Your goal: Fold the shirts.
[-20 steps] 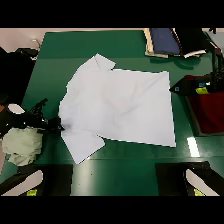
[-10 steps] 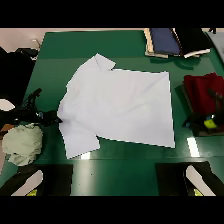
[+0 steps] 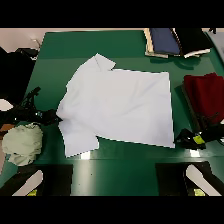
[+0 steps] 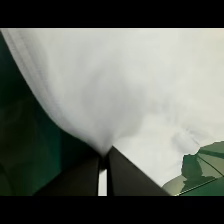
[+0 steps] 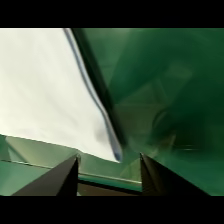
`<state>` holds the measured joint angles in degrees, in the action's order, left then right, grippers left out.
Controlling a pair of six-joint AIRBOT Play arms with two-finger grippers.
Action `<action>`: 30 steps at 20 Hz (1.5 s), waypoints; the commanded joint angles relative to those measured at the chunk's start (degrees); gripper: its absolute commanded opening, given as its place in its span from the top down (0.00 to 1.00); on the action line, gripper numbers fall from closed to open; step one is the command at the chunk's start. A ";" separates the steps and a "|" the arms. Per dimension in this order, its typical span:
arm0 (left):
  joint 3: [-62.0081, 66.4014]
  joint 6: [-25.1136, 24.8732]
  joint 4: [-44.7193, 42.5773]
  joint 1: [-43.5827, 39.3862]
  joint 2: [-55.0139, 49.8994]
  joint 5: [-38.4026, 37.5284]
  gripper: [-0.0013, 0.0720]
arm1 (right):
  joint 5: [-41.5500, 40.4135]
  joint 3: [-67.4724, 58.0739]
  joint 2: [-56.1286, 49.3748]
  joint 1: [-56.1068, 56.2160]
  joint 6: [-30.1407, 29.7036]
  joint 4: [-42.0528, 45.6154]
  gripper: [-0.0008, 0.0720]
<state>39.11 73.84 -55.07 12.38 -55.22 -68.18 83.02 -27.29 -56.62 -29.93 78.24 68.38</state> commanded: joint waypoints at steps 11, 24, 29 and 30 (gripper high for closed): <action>12.04 3.17 0.24 0.04 7.41 -3.13 0.94 | -5.31 -12.76 7.32 17.11 -0.33 -4.33 0.96; 78.51 8.87 1.51 0.04 15.13 7.17 0.94 | -4.39 -87.80 9.60 17.00 -0.26 0.81 0.96; 78.23 10.32 2.05 0.04 8.72 -2.01 0.94 | -0.92 -93.88 2.97 17.00 0.33 0.72 0.96; 77.53 10.32 3.19 0.04 5.99 -5.33 0.94 | -0.96 -91.06 2.38 17.00 0.33 0.72 0.96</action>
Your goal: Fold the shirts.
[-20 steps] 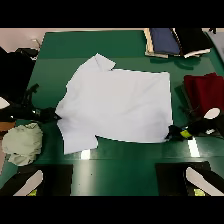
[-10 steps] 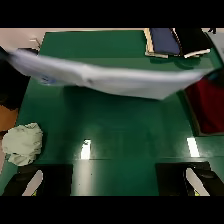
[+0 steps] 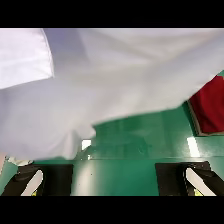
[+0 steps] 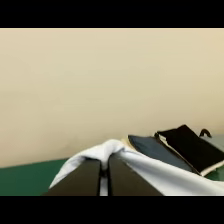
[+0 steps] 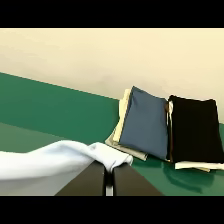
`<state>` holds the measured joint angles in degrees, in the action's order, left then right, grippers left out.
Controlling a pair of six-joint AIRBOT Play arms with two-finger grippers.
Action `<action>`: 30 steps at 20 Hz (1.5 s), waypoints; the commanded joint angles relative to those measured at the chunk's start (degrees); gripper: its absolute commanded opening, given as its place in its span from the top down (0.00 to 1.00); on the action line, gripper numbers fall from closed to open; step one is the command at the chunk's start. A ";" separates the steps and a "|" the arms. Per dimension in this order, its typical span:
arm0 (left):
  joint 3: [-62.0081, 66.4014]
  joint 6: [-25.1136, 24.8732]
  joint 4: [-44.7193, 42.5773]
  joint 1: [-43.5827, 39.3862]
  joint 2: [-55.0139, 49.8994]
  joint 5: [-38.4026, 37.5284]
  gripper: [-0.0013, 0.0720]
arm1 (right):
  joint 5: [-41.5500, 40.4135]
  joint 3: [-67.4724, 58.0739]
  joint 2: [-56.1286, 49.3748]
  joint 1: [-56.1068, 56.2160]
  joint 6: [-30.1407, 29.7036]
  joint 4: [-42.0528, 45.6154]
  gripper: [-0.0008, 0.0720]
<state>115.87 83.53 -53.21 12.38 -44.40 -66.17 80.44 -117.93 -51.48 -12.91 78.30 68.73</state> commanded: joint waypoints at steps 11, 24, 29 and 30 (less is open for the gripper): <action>-29.46 -3.02 -5.29 -9.44 -40.44 -2.60 0.94 | -0.94 29.88 -31.45 3.58 -1.81 3.72 0.96; -22.25 -2.38 -12.96 -9.84 -49.22 -6.71 0.94 | -0.48 24.52 -39.21 3.06 -0.37 6.67 0.96; -30.51 -2.56 -13.51 -10.34 -49.22 -11.41 0.94 | -6.12 41.03 -31.52 2.71 -0.39 6.36 0.96; -32.50 -2.56 -13.42 -10.67 -49.22 -10.80 0.94 | -7.74 43.34 -30.77 3.02 -0.37 6.21 0.96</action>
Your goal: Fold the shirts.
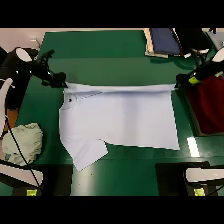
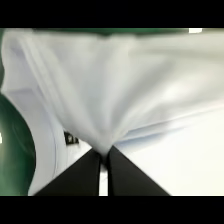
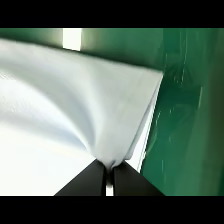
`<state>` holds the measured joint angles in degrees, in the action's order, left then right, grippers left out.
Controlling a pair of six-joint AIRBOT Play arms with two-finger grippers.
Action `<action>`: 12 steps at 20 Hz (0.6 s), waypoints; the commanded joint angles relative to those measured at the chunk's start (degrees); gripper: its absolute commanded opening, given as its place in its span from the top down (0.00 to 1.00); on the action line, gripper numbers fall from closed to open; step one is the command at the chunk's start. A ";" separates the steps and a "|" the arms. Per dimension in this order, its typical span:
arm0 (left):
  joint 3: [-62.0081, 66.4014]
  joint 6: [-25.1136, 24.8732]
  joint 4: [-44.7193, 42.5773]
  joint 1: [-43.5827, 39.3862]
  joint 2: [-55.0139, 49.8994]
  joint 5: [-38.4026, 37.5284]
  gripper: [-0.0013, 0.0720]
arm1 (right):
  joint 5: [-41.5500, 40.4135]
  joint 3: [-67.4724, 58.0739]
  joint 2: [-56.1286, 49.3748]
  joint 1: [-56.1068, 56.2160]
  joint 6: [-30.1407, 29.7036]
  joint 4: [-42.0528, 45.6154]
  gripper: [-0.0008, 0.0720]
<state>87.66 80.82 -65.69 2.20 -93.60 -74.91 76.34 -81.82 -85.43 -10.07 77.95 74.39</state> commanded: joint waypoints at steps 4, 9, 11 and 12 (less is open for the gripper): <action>-8.07 0.37 -1.22 -1.73 -0.02 -2.36 0.33 | -6.38 11.65 4.11 1.16 0.04 -0.81 0.74; -9.31 1.88 -3.13 -1.75 9.68 -3.58 0.24 | 0.13 8.28 6.99 -1.38 -0.63 -10.86 0.45; -16.63 1.97 -5.35 -1.75 18.43 -2.75 0.24 | 0.59 11.96 12.90 -1.68 -1.38 -11.69 0.46; -21.62 2.75 -6.21 -1.75 22.53 -2.54 0.24 | 0.13 14.23 15.91 -1.68 -1.40 -11.85 0.46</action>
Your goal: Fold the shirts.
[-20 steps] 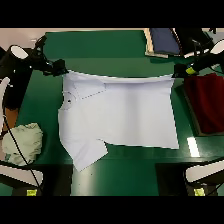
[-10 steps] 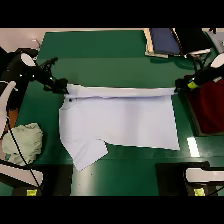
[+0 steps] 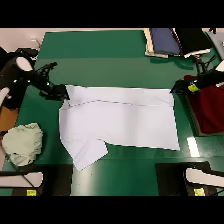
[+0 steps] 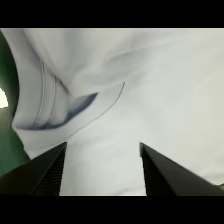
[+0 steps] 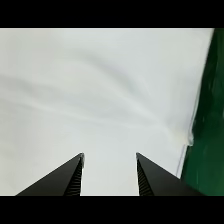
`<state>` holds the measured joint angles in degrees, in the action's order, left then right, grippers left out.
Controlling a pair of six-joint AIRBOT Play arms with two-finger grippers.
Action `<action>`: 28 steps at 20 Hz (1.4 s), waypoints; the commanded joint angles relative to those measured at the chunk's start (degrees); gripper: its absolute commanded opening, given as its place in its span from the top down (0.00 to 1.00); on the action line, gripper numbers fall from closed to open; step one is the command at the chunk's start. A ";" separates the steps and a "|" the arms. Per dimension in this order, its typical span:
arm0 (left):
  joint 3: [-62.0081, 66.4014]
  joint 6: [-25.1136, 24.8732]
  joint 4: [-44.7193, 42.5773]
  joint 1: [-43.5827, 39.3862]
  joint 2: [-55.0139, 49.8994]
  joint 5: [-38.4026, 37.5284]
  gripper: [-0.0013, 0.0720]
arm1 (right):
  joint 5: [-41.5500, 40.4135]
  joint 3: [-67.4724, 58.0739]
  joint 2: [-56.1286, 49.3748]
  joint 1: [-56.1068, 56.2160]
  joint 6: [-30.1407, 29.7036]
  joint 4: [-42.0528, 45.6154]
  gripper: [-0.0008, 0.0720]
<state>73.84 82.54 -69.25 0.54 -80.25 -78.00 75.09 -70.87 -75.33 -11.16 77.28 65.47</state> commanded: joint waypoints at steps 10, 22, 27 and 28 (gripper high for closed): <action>-48.30 10.47 2.05 -0.09 33.03 5.03 0.24 | -2.64 13.46 20.44 -0.50 -0.85 -2.99 0.46; -51.01 3.89 14.14 -0.09 33.11 7.37 0.94 | 1.42 13.66 20.92 -2.27 -0.92 -2.62 0.46; -44.63 2.38 13.29 -0.09 33.46 4.76 0.94 | 11.19 26.03 20.96 -12.87 -1.07 6.69 0.45; -44.13 2.16 13.33 -0.09 33.46 4.74 0.94 | 11.61 29.51 20.92 -15.39 -1.07 8.55 0.45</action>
<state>27.27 85.95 -56.01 0.45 -46.85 -71.83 81.87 -48.47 -54.39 -20.97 76.29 67.77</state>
